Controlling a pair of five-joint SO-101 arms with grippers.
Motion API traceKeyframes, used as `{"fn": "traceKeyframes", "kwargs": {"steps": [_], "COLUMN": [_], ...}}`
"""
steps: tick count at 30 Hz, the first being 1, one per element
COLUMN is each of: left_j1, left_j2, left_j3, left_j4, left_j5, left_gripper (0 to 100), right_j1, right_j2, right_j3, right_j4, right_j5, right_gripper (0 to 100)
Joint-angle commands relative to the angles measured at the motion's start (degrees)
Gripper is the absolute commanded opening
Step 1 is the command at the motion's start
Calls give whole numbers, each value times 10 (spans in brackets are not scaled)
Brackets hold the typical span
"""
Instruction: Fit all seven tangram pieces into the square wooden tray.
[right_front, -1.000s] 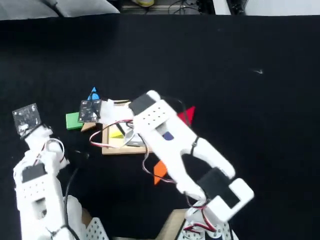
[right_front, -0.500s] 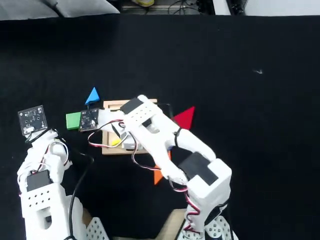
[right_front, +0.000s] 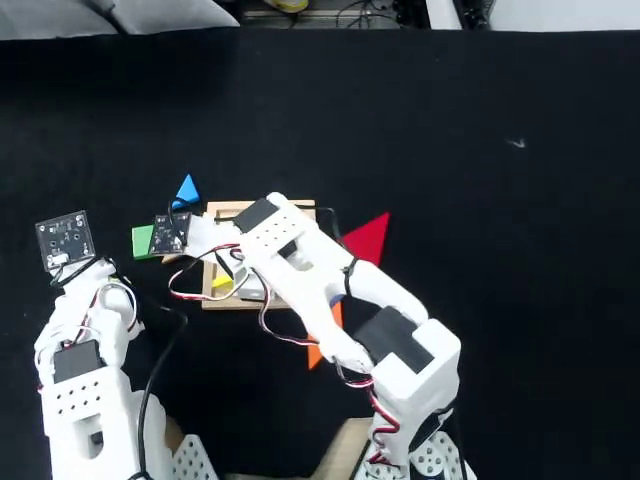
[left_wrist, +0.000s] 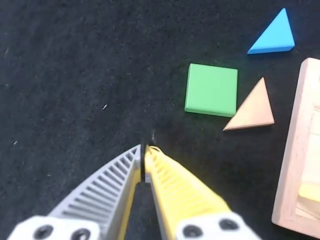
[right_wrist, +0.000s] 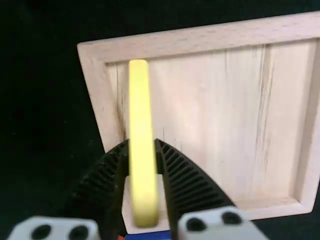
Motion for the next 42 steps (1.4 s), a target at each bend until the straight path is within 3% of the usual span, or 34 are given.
{"fn": "traceKeyframes", "kwargs": {"steps": [1, 9, 17, 25, 27, 30, 36, 42], "left_j1": [7, 7, 7, 7, 7, 7, 7, 7], "left_j2": [-4, -4, -4, -4, -5, -6, -9, -9], "left_j3": [-3, -3, -3, -2, -2, -2, 0, 0], "left_j4": [-1, -2, -2, -3, -3, -3, -3, -3], "left_j5": [-3, -2, -2, -1, -1, -1, -1, 0], "left_gripper": [30, 30, 30, 30, 30, 30, 30, 30], "right_j1": [-10, -4, 36, 83, 105, 123, 121, 107], "right_j2": [0, -1, -1, 4, 8, 30, 100, 131], "right_j3": [-34, -38, -131, -182, -175, -152, -158, -191], "right_j4": [4, 10, 87, 82, 42, -25, -68, -15], "right_j5": [-4, 0, 21, 20, 17, 15, 4, 5], "right_gripper": [124, 155, 155, 155, 130, 4, 12, 11]}}
